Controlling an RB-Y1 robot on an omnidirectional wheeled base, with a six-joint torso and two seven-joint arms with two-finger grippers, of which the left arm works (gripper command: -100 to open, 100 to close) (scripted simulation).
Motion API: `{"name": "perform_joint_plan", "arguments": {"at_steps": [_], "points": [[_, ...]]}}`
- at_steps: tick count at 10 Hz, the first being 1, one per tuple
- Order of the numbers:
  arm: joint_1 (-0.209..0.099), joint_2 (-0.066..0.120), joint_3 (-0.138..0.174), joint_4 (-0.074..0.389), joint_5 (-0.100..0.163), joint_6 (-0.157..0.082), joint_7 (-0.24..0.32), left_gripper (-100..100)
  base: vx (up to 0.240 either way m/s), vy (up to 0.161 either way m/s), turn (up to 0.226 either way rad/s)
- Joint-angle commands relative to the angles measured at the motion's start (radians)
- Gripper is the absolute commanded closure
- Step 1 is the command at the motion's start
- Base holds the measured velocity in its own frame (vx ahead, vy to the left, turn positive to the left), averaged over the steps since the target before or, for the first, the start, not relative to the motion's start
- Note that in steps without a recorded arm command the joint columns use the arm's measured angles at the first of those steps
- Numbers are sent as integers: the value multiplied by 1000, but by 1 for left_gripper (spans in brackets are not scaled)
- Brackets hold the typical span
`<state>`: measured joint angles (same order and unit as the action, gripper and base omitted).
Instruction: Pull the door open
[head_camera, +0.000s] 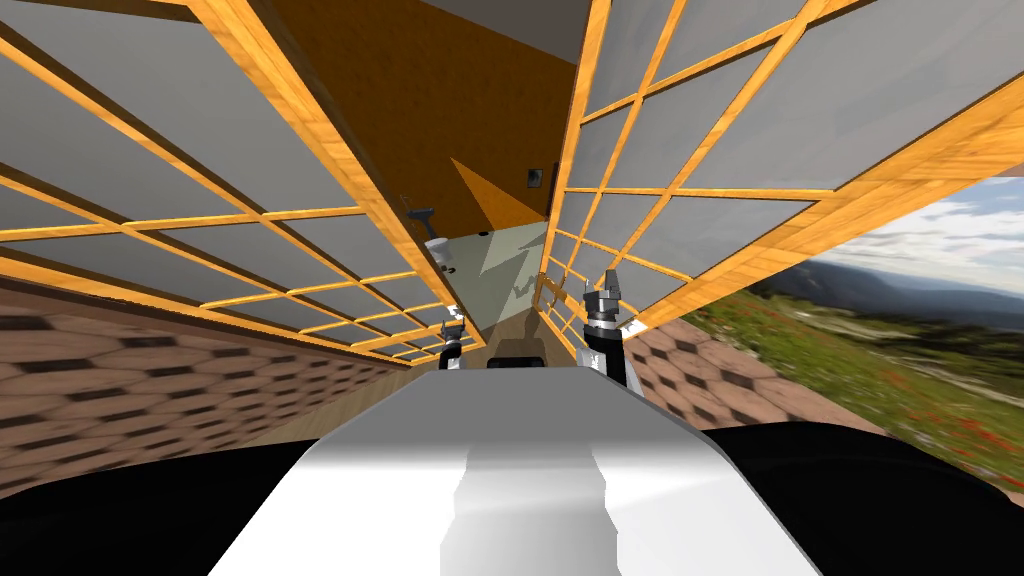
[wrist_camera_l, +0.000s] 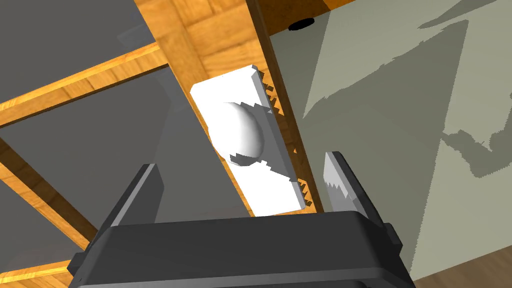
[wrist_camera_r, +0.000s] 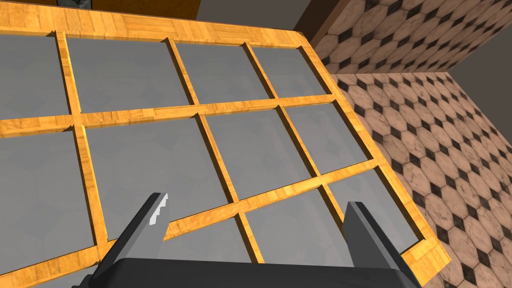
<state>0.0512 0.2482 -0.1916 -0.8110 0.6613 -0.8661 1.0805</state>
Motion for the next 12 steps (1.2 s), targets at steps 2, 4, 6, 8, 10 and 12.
{"name": "perform_joint_plan", "arguments": {"at_steps": [2, 4, 6, 8, 10, 12], "points": [[1, -1, -11, -5, 24, 1, 70, -100, -41, 11, -29], [2, -1, -17, -8, 38, 1, 103, -100, -53, 14, -39], [3, -2, -27, -13, 60, 1, 160, -100, -43, 11, -38], [4, -2, -34, -16, 75, 2, 199, -100, -41, 6, -38], [4, -2, -35, -17, 77, 2, 204, -100, -30, 11, -14], [13, 27, -22, 1, 87, -10, 243, -100, 125, 14, -131]]}}
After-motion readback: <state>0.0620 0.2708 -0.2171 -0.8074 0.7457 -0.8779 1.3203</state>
